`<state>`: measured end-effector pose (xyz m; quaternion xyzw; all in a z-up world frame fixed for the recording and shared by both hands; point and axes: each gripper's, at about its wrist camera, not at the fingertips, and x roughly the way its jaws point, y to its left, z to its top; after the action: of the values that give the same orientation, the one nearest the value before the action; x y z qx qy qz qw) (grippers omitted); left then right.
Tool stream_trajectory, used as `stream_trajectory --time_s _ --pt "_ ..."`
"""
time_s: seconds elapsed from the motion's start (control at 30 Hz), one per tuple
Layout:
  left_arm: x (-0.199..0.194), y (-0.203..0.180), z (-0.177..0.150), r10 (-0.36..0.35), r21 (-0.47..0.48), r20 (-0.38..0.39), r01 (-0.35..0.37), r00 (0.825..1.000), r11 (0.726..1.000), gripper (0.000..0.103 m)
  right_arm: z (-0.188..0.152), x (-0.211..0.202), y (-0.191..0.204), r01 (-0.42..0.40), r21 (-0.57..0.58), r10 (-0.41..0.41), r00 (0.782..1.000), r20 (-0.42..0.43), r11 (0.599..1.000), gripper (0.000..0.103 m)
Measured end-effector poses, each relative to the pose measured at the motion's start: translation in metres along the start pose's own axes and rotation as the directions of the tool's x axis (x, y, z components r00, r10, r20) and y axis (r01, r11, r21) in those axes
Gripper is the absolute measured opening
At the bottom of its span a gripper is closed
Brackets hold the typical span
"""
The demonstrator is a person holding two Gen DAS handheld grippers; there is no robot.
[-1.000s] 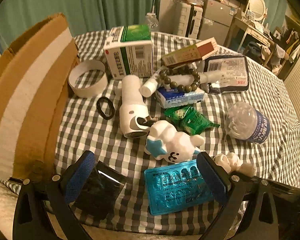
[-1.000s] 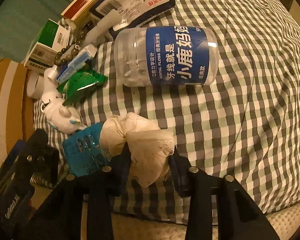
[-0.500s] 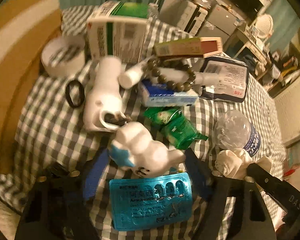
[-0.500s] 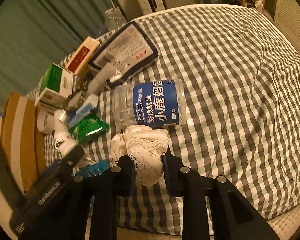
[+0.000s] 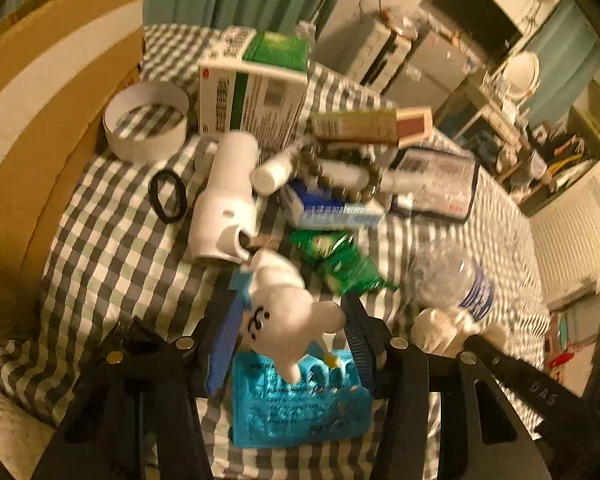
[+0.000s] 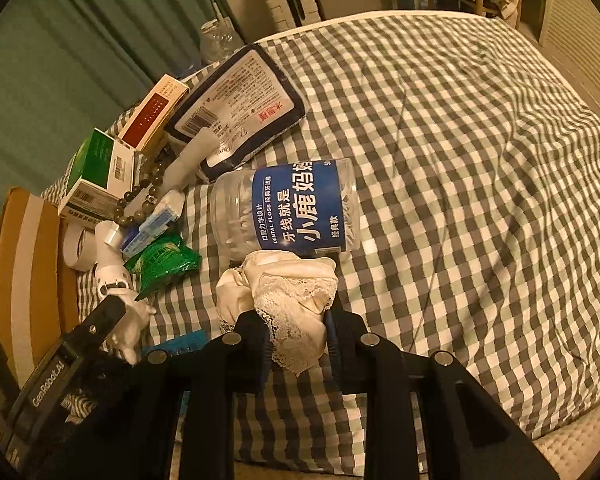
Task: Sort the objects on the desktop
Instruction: 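Grasp the white lace cloth with the right tool while the left tool grasps the white cartoon figure, then carry the cloth and figure into the cardboard box and open both tools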
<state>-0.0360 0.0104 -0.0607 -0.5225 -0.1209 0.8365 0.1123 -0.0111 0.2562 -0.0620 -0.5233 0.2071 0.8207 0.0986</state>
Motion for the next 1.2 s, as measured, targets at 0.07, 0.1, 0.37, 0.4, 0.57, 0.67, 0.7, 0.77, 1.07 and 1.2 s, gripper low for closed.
stream_trajectory --time_s 0.07,0.1,0.37,0.4,0.57,0.67,0.7,0.77,1.07,1.2 --pt "0.003 -0.001 -0.001 0.003 0.002 -0.009 -0.003 1.0 1.0 0.052 -0.001 -0.001 0.0 -0.002 0.003 0.002 1.0 -0.002 1.0 0.022" --pt "0.004 -0.002 -0.001 0.007 0.003 -0.012 -0.007 1.0 1.0 0.053 -0.001 -0.002 0.0 -0.006 0.002 0.006 1.0 -0.005 1.0 0.022" --pt "0.024 0.006 -0.004 0.065 -0.042 -0.106 -0.07 0.992 0.997 0.051 -0.002 -0.004 0.001 -0.01 0.005 0.01 1.0 0.007 1.0 0.022" --pt "0.022 0.008 -0.004 0.056 -0.051 -0.099 -0.061 0.994 0.997 0.051 -0.001 -0.002 0.001 -0.01 0.007 0.01 1.0 0.006 1.0 0.022" --pt "-0.002 0.008 -0.004 0.049 -0.053 0.003 -0.049 0.999 0.997 0.051 0.0 -0.003 0.0 -0.025 0.015 0.025 1.0 0.014 1.0 0.022" --pt "-0.023 0.003 -0.001 0.066 -0.028 0.068 -0.064 0.996 0.998 0.051 0.001 -0.016 0.001 -0.071 0.021 0.069 0.995 0.067 0.997 0.022" --pt "-0.03 0.001 0.0 0.077 -0.019 0.087 -0.075 0.993 0.997 0.051 0.002 -0.022 0.002 -0.086 0.016 0.084 0.993 0.085 0.996 0.022" --pt "-0.046 -0.002 0.005 0.087 -0.005 0.137 -0.087 0.987 0.996 0.051 0.004 -0.033 0.007 -0.113 -0.006 0.112 0.986 0.125 0.994 0.022" --pt "-0.143 0.036 0.046 0.188 -0.054 0.324 -0.181 0.927 0.982 0.051 0.003 -0.089 0.066 -0.233 -0.188 0.266 0.948 0.174 0.954 0.022" --pt "-0.18 0.083 0.063 0.249 -0.171 0.355 -0.199 0.901 0.965 0.051 0.004 -0.116 0.131 -0.329 -0.338 0.392 0.909 0.14 0.882 0.022"
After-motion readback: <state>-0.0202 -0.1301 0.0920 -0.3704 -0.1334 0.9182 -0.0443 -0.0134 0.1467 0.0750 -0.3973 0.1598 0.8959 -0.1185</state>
